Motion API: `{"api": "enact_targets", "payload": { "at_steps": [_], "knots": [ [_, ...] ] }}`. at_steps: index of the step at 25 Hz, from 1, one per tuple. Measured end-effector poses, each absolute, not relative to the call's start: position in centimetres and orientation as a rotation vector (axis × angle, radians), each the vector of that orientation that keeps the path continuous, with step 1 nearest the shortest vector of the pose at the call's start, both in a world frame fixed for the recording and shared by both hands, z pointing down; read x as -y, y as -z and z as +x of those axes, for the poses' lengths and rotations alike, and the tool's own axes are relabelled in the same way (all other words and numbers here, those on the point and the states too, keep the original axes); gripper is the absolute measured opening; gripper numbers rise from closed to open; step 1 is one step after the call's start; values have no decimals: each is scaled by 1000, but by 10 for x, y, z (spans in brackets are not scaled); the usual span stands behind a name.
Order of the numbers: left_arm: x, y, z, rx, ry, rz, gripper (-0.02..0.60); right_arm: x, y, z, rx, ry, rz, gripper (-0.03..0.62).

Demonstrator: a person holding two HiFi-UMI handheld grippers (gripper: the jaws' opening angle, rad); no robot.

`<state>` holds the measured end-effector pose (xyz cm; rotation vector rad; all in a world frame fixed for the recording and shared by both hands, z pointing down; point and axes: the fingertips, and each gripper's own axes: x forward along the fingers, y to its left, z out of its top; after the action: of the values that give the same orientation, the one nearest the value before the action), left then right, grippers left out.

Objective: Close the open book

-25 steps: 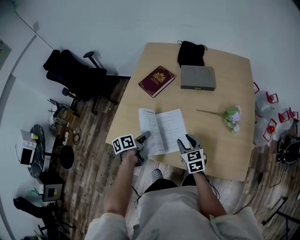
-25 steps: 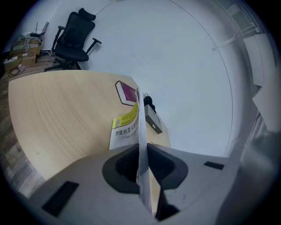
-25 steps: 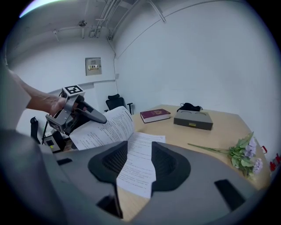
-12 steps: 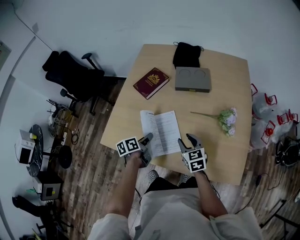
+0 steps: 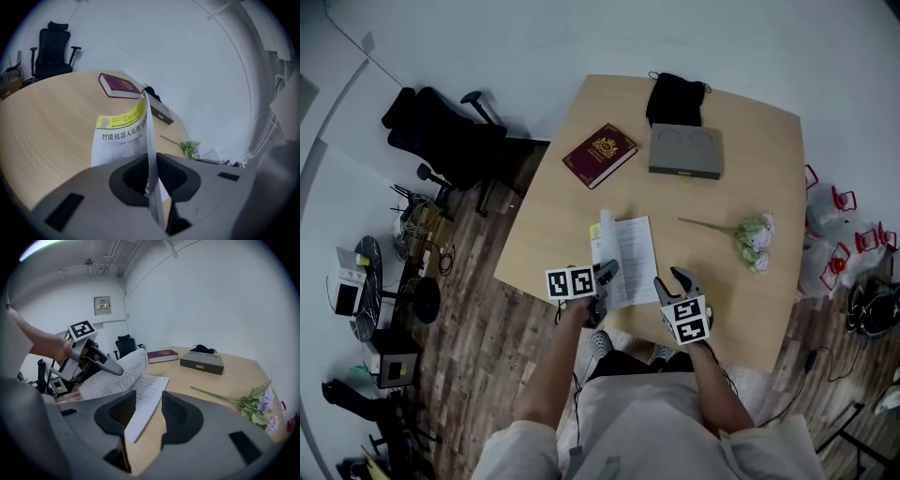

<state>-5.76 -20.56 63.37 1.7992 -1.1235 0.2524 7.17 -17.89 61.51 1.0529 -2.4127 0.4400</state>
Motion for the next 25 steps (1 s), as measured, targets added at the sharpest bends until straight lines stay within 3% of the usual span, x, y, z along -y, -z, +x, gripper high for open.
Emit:
{"api": "enact_targets", "payload": {
  "at_steps": [14, 25],
  "knots": [
    [178, -661, -14, 839, -790, 1978, 57, 186, -620, 78, 2404, -471, 1048, 181],
    [172, -683, 8, 1012, -755, 1919, 66, 177, -630, 79, 2389, -522, 1032, 180]
  ]
}}
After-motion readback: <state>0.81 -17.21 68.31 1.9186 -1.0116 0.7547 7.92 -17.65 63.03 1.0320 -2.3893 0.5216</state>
